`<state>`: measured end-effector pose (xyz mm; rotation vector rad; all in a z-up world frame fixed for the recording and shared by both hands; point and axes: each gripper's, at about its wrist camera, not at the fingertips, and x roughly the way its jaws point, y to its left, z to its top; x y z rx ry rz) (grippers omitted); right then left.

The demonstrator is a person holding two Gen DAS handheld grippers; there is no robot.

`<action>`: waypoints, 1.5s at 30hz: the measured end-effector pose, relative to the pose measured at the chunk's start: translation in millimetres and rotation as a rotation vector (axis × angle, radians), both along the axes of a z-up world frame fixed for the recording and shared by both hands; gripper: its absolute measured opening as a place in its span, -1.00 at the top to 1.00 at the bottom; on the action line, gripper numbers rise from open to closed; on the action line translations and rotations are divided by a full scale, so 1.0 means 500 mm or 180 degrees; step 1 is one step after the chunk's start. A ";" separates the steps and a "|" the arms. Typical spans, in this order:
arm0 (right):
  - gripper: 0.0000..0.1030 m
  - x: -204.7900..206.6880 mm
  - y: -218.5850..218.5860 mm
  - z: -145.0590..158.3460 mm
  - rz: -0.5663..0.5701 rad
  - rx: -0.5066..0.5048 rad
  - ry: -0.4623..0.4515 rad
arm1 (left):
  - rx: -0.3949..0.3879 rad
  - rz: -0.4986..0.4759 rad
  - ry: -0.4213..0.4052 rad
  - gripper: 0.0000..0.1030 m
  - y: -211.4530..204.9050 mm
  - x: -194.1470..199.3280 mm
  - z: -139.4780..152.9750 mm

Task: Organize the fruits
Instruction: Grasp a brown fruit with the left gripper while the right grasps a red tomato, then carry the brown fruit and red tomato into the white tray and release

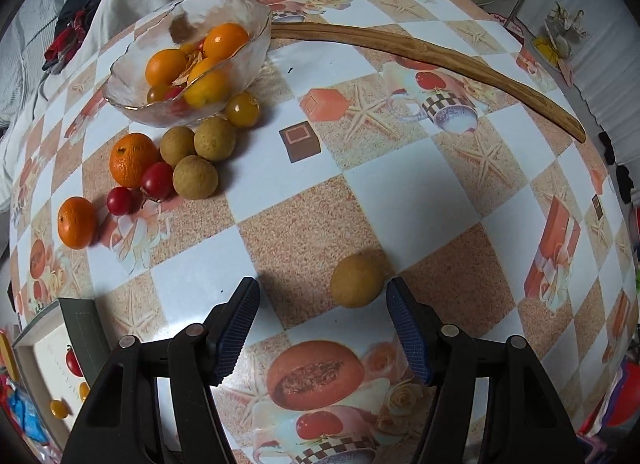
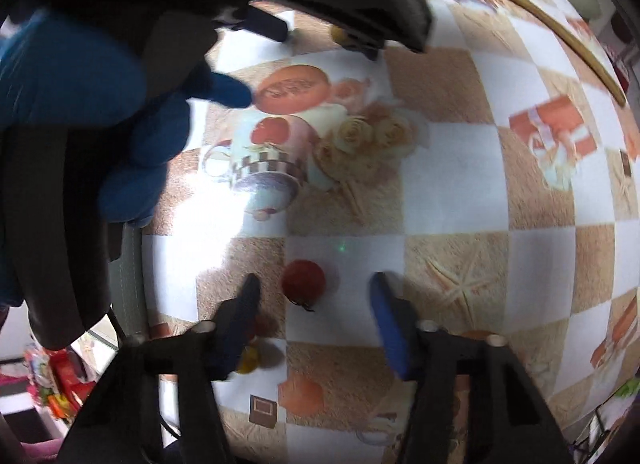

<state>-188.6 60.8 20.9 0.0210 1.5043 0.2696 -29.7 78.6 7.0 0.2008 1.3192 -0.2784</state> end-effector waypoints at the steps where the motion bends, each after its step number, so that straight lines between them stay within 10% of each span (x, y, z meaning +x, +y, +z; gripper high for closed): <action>1: 0.34 -0.001 0.009 0.000 0.0052 -0.0069 -0.0022 | -0.0005 -0.0014 -0.0010 0.00 -0.002 0.001 0.003; 4: 0.54 -0.015 0.012 -0.002 0.0062 -0.0037 0.0032 | -0.0021 -0.0066 -0.0015 0.51 -0.018 0.009 0.008; 22: 0.54 0.068 -0.084 0.073 -0.0235 0.0301 0.0069 | -0.0316 0.0430 -0.0109 0.51 0.174 -0.073 0.114; 45: 0.53 0.119 0.263 0.123 0.0929 0.0421 0.0023 | -0.0190 0.1434 -0.0022 0.51 0.489 -0.285 0.087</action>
